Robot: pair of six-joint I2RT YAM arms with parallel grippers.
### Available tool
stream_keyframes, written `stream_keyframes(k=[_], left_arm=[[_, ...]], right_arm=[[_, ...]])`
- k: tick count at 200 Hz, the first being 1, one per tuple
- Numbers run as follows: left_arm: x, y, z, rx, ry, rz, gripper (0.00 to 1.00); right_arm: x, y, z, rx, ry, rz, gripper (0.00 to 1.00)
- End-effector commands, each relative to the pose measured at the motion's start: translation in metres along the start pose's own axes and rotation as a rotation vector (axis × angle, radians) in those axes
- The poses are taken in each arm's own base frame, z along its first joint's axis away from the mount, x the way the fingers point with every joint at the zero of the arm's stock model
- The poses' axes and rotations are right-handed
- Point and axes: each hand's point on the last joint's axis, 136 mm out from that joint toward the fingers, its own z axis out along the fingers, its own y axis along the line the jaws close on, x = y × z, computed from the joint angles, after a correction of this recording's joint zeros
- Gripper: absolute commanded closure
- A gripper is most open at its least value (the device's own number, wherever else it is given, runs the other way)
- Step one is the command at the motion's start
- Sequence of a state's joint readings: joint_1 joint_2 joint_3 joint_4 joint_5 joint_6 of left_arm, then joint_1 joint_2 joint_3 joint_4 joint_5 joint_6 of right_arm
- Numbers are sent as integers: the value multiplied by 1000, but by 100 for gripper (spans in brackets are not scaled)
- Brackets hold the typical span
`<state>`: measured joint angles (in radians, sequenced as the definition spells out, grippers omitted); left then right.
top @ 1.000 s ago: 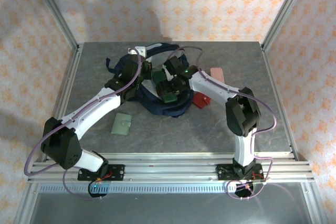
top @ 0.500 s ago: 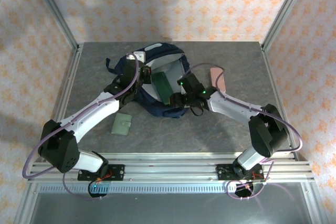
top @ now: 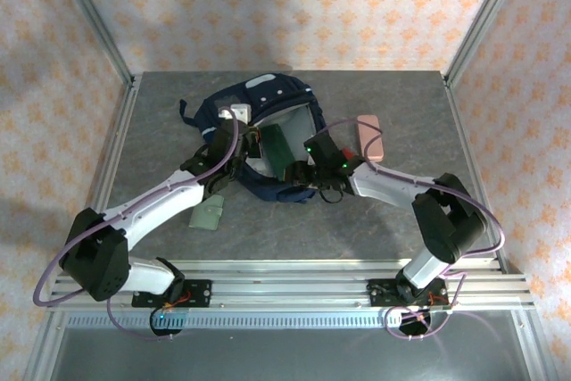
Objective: Pack books, pencil case, and school supplies into a backpack
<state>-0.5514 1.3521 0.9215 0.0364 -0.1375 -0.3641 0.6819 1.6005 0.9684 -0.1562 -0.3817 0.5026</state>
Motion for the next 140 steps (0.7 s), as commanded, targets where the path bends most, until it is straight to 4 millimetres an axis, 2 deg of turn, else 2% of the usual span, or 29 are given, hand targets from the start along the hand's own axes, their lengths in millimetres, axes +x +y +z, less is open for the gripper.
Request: stream_keyframes(k=[1, 19, 39, 73, 107, 140], left_arm=[[-28, -20, -14, 89, -99, -95, 100], [-27, -22, -14, 97, -98, -101, 100], [-27, -25, -14, 102, -97, -101, 100], [-31, -27, -15, 103, -105, -99, 100], [-34, -28, -16, 106, -110, -99, 100], [-31, -32, -15, 125, -102, -103, 100]], right_arm=[[-20, 30, -26, -84, -98, -3, 43], [-22, 37, -29, -98, -112, -6, 43], [-20, 40, -22, -113, -95, -2, 43], [-2, 23, 3, -77, -29, 22, 43], [21, 6, 14, -57, 14, 76, 44], [17, 2, 21, -39, 0, 104, 40]])
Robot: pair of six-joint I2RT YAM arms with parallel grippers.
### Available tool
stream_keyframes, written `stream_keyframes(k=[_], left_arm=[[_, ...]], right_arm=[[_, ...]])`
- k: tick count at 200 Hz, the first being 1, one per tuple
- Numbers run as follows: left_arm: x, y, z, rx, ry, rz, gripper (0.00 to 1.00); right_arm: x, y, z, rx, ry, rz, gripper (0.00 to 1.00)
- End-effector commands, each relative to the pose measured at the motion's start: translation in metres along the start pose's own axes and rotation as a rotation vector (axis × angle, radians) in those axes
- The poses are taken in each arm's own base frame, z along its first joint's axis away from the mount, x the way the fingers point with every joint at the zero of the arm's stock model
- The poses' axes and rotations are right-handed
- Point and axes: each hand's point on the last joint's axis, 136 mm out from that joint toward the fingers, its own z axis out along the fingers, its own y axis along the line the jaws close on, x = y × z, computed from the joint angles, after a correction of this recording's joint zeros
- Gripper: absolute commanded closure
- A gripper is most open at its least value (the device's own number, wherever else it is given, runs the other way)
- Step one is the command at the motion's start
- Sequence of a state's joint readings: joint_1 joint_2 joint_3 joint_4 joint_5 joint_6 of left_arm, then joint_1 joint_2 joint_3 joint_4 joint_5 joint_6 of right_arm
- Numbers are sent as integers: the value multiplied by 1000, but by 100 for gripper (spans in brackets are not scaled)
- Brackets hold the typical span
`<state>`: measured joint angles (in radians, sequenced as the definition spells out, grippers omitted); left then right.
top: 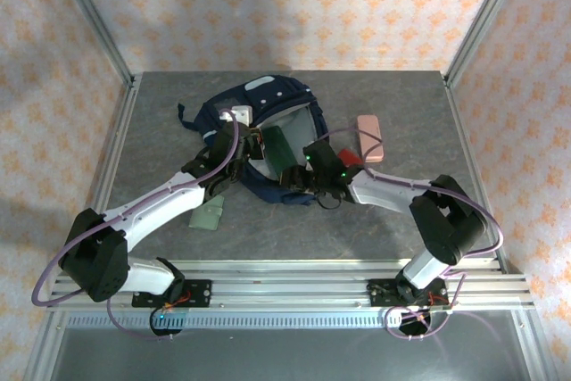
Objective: Pack books, pencil case, and school supplies into a backpack
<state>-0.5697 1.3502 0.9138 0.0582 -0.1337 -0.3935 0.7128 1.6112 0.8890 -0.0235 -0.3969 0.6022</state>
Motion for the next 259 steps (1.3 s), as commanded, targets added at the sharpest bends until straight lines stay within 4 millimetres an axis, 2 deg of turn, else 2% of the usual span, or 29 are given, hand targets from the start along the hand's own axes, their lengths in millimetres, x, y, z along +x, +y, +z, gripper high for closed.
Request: stream_keyframes(k=[1, 25, 75, 115, 159, 185, 193, 199, 223, 229, 259], left_arm=[[-32, -25, -13, 100, -95, -77, 100], [-29, -29, -13, 113, -87, -77, 100], [-28, -34, -23, 146, -89, -93, 100], [-27, -38, -30, 168, -85, -99, 100], [-28, -40, -33, 179, -83, -99, 100], [-31, -38, -37, 170, -88, -87, 100], [-32, -38, -37, 167, -90, -81, 100], [-31, -37, -37, 164, -89, -76, 100], [-25, -36, -34, 161, -73, -61, 100], [-23, -36, -33, 161, -70, -59, 100], [-14, -39, -29, 180, -46, -55, 100]], right_arm=[[1, -3, 8, 14, -1, 36, 40], [-16, 3, 18, 17, -39, 33, 39], [-78, 30, 34, -84, -210, 61, 45], [-105, 38, 50, -105, -295, 65, 46], [-121, 46, 60, -149, -352, 86, 52], [-129, 50, 51, -165, -404, 82, 55], [-129, 50, 50, -165, -409, 78, 55], [-129, 49, 49, -158, -414, 76, 61], [-125, 50, 47, -166, -404, 66, 62], [-124, 52, 48, -169, -400, 62, 67], [-119, 59, 55, -201, -374, 37, 67]])
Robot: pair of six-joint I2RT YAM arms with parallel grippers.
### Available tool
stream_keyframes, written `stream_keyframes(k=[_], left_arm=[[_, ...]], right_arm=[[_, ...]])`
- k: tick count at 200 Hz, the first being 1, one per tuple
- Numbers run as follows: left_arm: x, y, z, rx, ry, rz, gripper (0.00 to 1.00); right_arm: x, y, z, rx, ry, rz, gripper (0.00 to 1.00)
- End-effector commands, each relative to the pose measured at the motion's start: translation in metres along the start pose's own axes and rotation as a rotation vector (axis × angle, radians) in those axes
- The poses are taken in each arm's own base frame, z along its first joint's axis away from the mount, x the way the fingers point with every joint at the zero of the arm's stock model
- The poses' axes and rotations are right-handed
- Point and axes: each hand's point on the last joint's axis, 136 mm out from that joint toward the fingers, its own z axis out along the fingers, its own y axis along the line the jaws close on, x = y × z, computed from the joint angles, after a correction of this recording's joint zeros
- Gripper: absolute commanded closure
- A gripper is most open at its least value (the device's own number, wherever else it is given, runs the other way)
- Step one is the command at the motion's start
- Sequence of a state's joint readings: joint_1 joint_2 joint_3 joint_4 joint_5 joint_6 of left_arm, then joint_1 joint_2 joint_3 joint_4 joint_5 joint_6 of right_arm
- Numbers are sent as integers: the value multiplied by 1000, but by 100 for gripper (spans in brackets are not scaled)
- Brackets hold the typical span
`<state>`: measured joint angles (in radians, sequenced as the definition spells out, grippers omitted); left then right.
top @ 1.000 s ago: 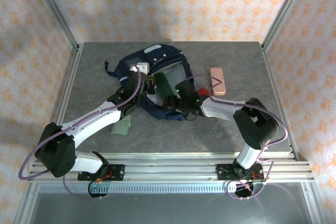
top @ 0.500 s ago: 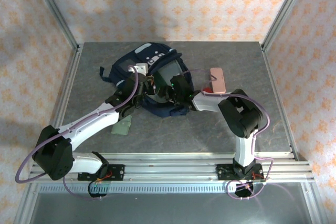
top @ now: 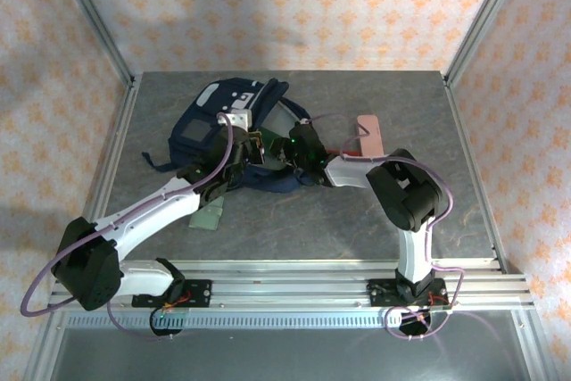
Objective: Pack books, pencil case, and school supplies into a backpack
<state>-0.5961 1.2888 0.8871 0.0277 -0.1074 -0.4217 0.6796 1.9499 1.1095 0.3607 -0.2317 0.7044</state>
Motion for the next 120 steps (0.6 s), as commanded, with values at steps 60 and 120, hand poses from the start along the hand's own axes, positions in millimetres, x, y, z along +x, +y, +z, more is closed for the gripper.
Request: stream_keyframes(k=[60, 120], left_arm=[[-21, -40, -15, 185, -68, -20, 100], [-24, -46, -17, 214, -79, 1, 100]], right_arm=[[-10, 96, 9, -385, -11, -48, 57], [2, 117, 20, -447, 6, -38, 61]])
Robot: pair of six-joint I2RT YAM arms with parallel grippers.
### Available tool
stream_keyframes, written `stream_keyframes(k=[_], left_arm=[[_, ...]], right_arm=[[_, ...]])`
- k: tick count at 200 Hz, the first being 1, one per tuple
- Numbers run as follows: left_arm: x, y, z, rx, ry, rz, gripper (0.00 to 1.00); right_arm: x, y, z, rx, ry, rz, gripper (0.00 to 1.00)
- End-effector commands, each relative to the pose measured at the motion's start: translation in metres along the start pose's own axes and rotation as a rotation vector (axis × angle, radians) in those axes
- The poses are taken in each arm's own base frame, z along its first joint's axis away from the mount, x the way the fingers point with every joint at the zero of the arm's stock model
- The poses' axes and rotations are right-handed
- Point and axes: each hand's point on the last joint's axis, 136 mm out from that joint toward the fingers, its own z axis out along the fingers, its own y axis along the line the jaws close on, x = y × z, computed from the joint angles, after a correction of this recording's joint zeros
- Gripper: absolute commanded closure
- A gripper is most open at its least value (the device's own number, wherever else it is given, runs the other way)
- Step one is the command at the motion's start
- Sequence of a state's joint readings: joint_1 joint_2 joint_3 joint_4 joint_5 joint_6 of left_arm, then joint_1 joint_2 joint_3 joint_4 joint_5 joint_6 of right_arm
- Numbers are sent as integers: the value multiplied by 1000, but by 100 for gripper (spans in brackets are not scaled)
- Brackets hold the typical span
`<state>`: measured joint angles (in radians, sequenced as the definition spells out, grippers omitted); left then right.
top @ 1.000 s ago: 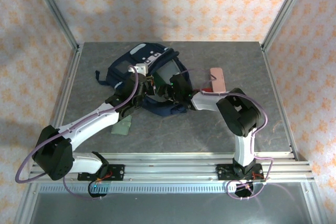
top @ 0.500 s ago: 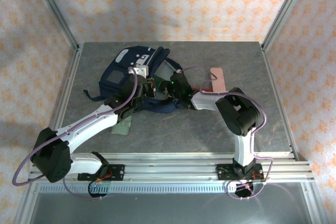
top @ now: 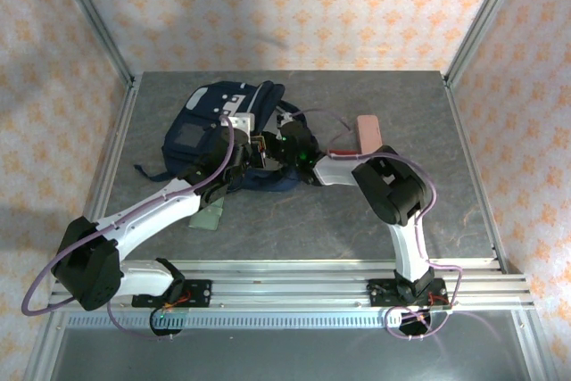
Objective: Pack books, pencil case, and school supplies into a backpack
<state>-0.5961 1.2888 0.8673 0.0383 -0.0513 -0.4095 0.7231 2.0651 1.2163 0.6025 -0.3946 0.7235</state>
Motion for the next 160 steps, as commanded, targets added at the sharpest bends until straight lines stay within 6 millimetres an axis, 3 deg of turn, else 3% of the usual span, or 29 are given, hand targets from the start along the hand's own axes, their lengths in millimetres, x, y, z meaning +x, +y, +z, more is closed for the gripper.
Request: stream_keyframes(k=[1, 38, 62, 111, 138, 160], left_arm=[[-36, -41, -17, 168, -116, -8, 100], [-43, -40, -20, 157, -143, -8, 100], [-45, -33, -22, 115, -153, 5, 100], [-45, -23, -21, 60, -155, 49, 100], [-48, -24, -18, 54, -158, 60, 100], [-50, -22, -16, 35, -152, 70, 100]], right_arm=[[-7, 38, 12, -142, -17, -13, 61], [11, 29, 36, -129, 64, 6, 58], [8, 20, 22, -37, 60, -44, 51], [-35, -24, -74, 252, -56, -128, 27], [-61, -61, -135, 498, -139, -167, 14], [-85, -109, -185, 765, -181, -128, 4]])
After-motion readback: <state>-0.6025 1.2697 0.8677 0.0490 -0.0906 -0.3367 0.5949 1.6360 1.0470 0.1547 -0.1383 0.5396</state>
